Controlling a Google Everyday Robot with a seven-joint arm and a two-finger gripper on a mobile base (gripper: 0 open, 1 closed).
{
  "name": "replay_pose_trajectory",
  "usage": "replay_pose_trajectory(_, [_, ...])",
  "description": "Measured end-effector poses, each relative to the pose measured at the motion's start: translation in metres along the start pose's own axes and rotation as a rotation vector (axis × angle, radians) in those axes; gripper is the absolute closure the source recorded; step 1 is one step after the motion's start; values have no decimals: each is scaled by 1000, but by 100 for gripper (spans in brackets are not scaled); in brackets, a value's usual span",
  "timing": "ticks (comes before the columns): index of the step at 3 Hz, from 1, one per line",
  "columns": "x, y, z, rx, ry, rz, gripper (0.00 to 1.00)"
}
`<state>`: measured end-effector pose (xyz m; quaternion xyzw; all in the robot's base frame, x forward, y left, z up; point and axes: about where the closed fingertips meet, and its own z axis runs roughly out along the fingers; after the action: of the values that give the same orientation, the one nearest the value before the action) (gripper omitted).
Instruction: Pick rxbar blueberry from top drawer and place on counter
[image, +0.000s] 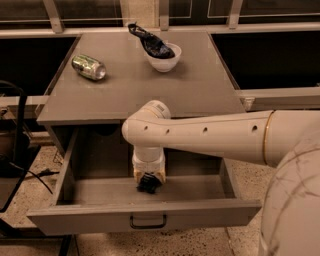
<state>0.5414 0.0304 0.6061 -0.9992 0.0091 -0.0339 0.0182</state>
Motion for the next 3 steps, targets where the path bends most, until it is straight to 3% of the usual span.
replay_pose_trajectory(1, [-1,-2,-1,-14,0,-12,84])
replay_pose_trajectory(2, [-1,-3,-2,-18,0,-15,100])
replay_pose_trajectory(3, [-1,-3,-2,-18,1,-15,100])
